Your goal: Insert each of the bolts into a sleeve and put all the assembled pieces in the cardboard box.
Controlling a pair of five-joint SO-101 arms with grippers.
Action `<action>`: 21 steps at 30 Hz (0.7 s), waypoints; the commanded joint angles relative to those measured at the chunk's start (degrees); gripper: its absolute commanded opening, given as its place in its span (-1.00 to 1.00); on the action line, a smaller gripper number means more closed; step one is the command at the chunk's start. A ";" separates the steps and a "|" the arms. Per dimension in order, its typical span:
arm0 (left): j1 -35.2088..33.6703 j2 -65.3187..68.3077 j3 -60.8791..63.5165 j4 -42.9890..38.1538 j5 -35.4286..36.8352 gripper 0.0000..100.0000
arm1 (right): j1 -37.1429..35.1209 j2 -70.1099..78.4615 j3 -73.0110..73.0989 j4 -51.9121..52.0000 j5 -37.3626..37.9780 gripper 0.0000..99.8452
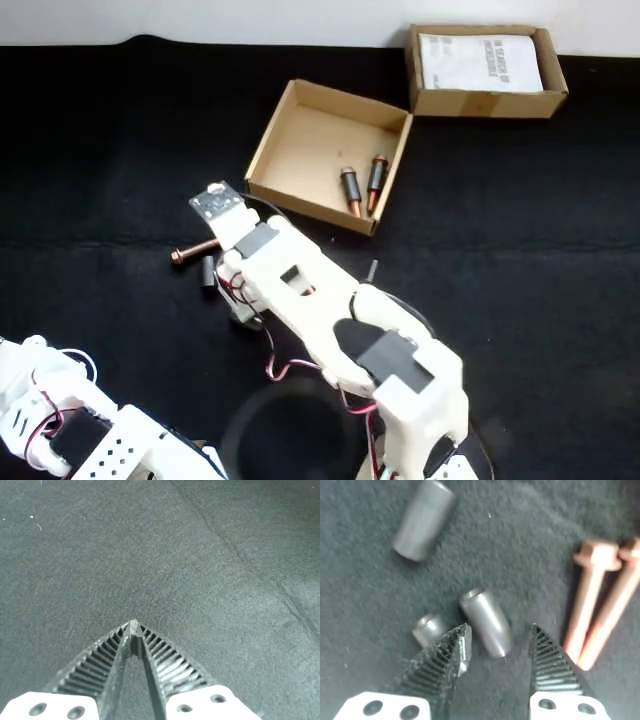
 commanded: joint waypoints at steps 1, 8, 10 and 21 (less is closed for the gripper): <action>-0.04 -0.40 1.10 0.18 0.09 -0.97 | 0.92 1.45 -5.67 -0.04 0.53 -0.64; -0.04 -0.48 1.10 0.18 0.09 -0.97 | 1.01 5.49 -8.48 0.04 0.53 -0.65; -0.04 -0.48 1.10 0.18 0.09 -0.97 | 1.01 5.67 -8.40 0.57 0.53 -0.75; 0.04 -0.48 1.10 0.18 0.09 -0.97 | 5.05 3.82 -10.42 1.71 -0.18 -0.99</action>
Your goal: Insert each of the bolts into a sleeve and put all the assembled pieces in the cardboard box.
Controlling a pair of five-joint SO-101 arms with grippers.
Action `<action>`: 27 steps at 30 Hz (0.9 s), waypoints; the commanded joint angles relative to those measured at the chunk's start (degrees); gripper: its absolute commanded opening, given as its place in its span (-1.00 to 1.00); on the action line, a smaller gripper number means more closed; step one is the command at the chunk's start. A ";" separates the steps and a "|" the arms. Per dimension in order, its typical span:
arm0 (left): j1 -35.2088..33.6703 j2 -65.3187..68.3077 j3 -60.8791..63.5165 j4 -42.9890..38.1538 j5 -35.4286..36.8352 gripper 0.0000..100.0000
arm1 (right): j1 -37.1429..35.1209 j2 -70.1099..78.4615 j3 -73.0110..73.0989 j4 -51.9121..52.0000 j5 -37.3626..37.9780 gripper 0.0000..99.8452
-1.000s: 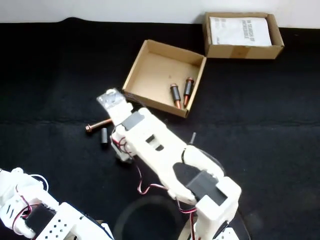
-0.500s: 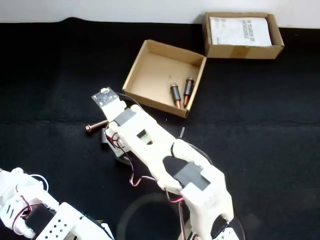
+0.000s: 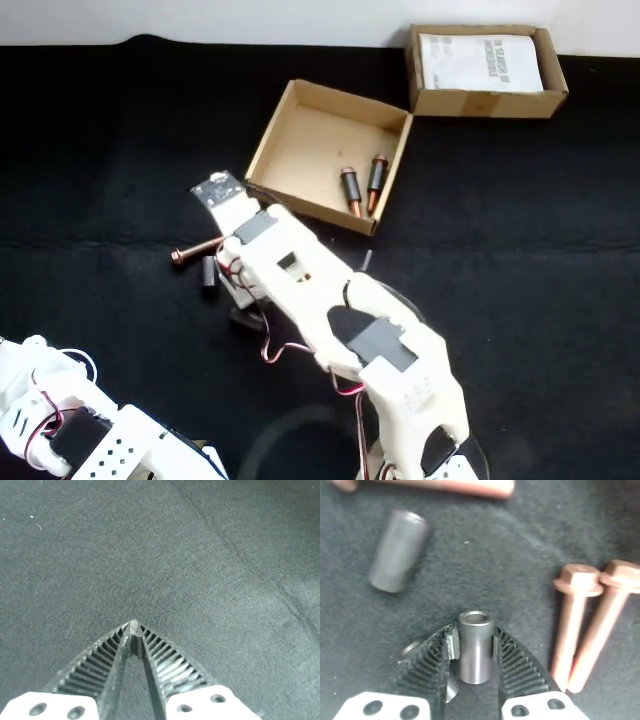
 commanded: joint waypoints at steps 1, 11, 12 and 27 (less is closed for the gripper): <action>0.04 -0.48 1.10 0.18 0.09 -0.97 | 2.59 -3.03 -4.44 2.33 -0.88 -0.99; 3.12 -0.40 1.10 3.87 0.09 -0.97 | 6.64 -16.57 -18.15 15.34 -5.80 -0.99; 3.47 -0.40 1.10 4.04 0.09 -0.97 | 6.90 -18.15 -19.03 16.57 -6.24 -0.99; 20.35 -0.40 1.10 8.70 -0.09 -0.97 | 7.43 -43.47 -20.00 29.41 -9.49 -0.99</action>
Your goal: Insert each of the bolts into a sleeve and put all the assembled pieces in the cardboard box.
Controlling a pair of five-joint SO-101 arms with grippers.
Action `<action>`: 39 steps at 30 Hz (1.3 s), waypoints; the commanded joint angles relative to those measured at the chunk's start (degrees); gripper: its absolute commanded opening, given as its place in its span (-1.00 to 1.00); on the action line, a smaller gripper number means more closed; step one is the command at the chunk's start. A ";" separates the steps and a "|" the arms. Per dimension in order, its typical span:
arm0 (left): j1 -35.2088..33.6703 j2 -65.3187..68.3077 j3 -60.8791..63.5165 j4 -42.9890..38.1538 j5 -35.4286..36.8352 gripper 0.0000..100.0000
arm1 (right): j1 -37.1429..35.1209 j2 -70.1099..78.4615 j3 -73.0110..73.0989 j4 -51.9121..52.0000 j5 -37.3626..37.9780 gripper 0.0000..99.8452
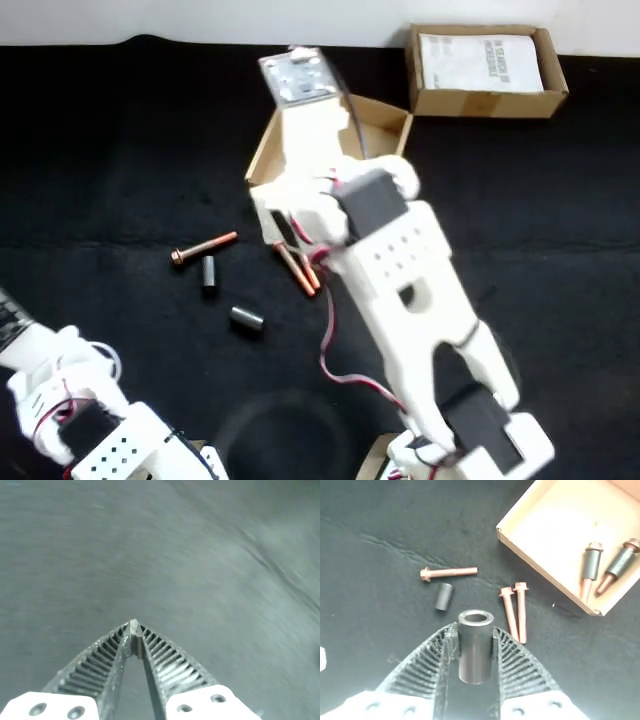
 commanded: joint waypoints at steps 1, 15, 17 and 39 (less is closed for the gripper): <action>10.33 -0.48 1.10 0.53 -0.09 -0.97 | 0.84 -8.31 -2.51 2.95 -1.76 -0.99; 44.79 -0.22 1.10 -4.48 -0.18 -0.97 | 12.18 -32.92 5.49 10.24 -2.11 -0.99; 48.13 -0.22 0.84 -4.48 0.00 -0.97 | 12.79 -37.41 11.30 10.24 -2.11 -0.99; 60.62 0.92 -8.04 11.60 -0.18 -0.97 | 17.89 -73.36 62.99 9.01 -2.11 -0.99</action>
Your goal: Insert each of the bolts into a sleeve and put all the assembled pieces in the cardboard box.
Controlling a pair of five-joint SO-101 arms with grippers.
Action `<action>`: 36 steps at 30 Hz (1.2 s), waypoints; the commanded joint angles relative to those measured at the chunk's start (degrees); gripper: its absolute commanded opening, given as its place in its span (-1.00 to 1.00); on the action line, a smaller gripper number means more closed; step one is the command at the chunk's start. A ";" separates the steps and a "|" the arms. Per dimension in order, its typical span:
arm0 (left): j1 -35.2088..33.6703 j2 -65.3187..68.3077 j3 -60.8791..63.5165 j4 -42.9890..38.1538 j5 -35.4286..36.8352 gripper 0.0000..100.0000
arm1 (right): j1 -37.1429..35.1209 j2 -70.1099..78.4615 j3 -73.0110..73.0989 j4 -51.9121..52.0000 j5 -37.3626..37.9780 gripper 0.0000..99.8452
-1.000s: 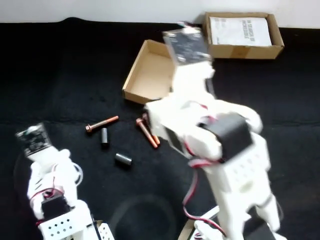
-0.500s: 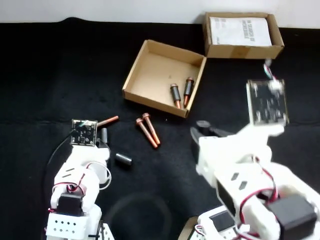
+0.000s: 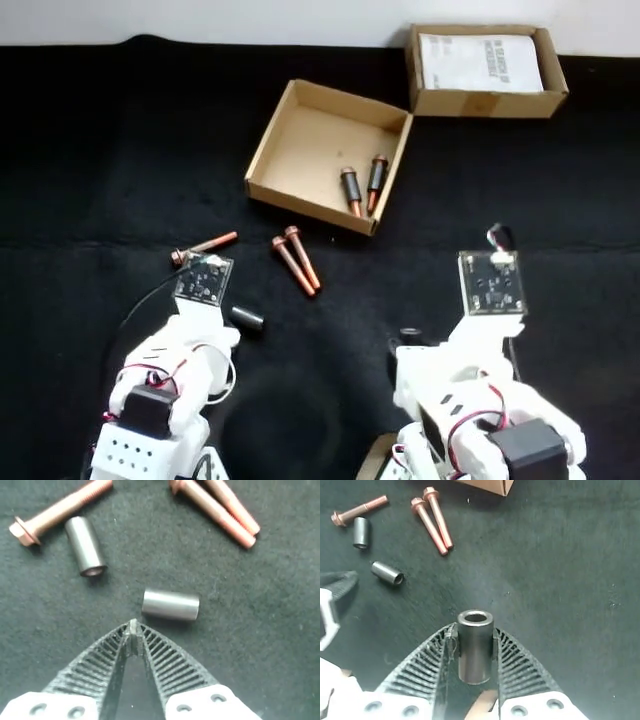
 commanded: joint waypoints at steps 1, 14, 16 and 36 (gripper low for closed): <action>2.42 2.33 -6.90 0.26 -0.18 -0.97 | 0.66 -1.36 0.92 -0.75 -0.44 -0.99; 3.30 55.16 -48.92 0.35 0.18 -0.97 | 4.26 -1.45 1.36 -3.91 -0.35 -0.99; 3.38 61.58 -53.41 0.35 0.79 -0.97 | 4.26 -1.71 2.59 -6.02 -0.26 -0.99; 7.43 110.64 -84.53 8.18 26.64 -0.97 | 12.35 -1.80 13.58 -16.22 2.29 -0.99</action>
